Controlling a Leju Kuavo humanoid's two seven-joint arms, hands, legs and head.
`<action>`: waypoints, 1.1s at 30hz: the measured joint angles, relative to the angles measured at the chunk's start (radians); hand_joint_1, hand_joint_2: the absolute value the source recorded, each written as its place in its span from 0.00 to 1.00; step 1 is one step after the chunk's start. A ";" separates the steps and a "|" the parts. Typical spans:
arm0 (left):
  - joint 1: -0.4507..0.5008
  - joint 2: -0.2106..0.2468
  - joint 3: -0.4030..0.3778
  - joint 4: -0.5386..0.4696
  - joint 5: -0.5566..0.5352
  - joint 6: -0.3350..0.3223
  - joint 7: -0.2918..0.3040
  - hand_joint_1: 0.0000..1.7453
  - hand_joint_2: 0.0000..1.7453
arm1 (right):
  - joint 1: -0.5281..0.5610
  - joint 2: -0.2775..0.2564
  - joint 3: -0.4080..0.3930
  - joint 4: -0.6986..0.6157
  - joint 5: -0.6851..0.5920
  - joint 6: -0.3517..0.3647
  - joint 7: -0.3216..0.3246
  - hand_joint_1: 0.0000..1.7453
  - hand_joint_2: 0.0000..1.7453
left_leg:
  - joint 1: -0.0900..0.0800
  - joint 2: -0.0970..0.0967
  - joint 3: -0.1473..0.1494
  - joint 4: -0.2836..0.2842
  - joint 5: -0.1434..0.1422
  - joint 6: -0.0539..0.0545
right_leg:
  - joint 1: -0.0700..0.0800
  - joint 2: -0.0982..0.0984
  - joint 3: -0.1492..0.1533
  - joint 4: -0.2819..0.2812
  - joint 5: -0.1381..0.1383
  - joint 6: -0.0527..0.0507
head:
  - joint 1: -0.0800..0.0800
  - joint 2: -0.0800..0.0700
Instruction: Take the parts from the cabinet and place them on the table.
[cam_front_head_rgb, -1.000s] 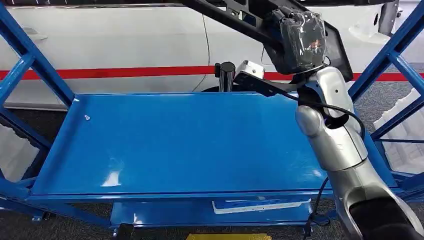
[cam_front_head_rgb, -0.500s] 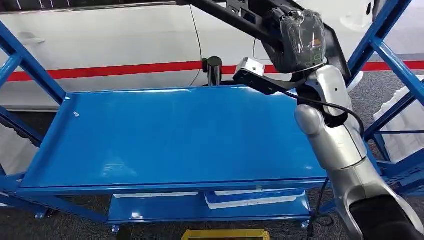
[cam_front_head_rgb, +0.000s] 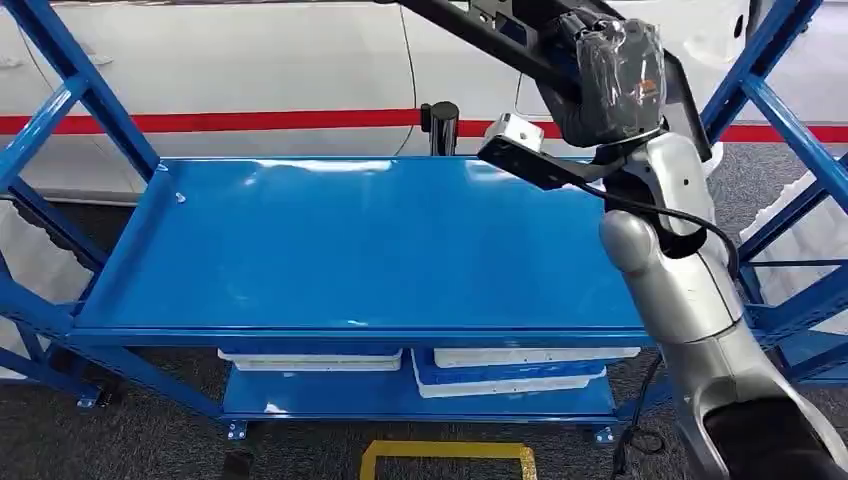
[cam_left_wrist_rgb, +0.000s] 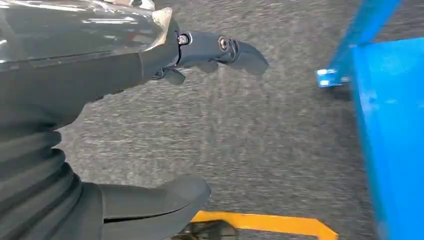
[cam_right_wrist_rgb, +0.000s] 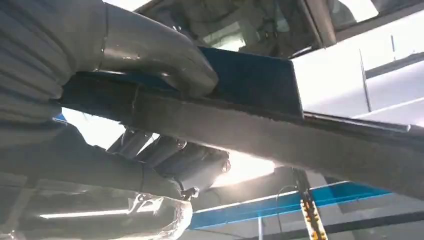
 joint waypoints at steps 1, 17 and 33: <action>0.005 0.002 0.002 0.000 0.000 0.005 0.002 0.00 1.00 | 0.004 0.000 0.000 0.000 -0.008 0.000 -0.003 1.00 1.00 | 0.000 0.001 -0.015 0.002 0.010 -0.002 | -0.004 0.000 -0.013 0.062 -0.019 0.008 | 0.000 0.000; 0.024 0.028 0.050 0.001 0.022 0.025 -0.016 0.00 1.00 | -0.028 0.083 0.016 0.046 -0.020 -0.002 -0.026 1.00 1.00 | 0.022 -0.008 -0.199 0.370 -0.159 -0.077 | -0.009 -0.001 0.099 -0.186 0.100 -0.016 | 0.001 0.000; 0.032 0.051 0.102 -0.001 0.059 0.027 -0.042 0.00 1.00 | -0.092 0.189 0.045 0.155 -0.011 -0.013 -0.053 1.00 1.00 | 0.007 -0.004 -0.064 0.020 0.027 -0.018 | -0.002 -0.002 -0.012 0.108 -0.001 0.022 | 0.005 0.000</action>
